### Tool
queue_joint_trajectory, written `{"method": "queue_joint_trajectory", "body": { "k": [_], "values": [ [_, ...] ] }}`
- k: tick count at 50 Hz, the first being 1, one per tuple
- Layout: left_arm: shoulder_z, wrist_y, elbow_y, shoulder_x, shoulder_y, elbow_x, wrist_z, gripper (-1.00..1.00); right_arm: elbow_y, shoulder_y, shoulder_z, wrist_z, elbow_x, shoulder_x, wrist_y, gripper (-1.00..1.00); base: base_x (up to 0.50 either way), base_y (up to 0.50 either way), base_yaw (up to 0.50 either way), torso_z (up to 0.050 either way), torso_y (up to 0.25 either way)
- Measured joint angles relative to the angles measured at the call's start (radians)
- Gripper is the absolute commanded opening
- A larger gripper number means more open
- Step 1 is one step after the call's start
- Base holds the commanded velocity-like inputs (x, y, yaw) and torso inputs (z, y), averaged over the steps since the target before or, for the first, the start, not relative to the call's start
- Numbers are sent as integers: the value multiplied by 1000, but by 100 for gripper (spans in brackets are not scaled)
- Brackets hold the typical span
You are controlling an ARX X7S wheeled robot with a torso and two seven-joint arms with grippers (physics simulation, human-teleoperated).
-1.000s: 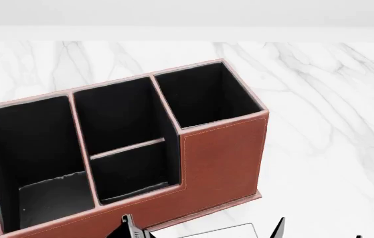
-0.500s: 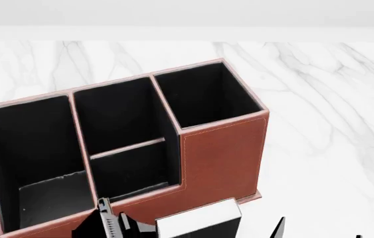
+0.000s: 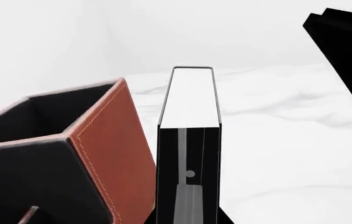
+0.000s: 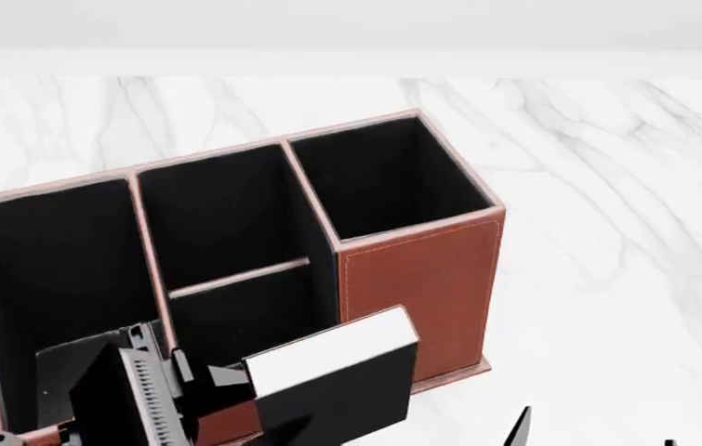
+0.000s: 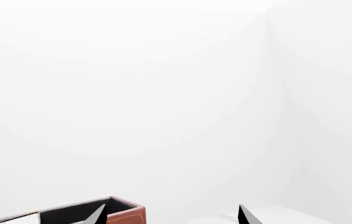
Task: Pick up the book and place it in the back compartment of the caddy.
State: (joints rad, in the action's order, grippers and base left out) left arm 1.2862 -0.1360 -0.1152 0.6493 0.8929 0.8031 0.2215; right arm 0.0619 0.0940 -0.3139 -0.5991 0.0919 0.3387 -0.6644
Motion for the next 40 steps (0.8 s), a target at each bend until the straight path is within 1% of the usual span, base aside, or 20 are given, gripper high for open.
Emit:
{"method": "queue_joint_trajectory", "body": {
  "k": [19,31,40],
  "values": [
    [-26,85,88,79,54,117,32,-100,-1,-1,-2,-8,-5,-2,6,100,0,0,0,0,1],
    [-33,162,110,104,101,200,72,-100,4,-3,-6,-9,-3,0,19,100,0,0,0,0,2],
    [-33,215,119,114,130,251,102,-100,17,-3,1,-30,-27,-5,61,100,0,0,0,0,1]
  ]
}}
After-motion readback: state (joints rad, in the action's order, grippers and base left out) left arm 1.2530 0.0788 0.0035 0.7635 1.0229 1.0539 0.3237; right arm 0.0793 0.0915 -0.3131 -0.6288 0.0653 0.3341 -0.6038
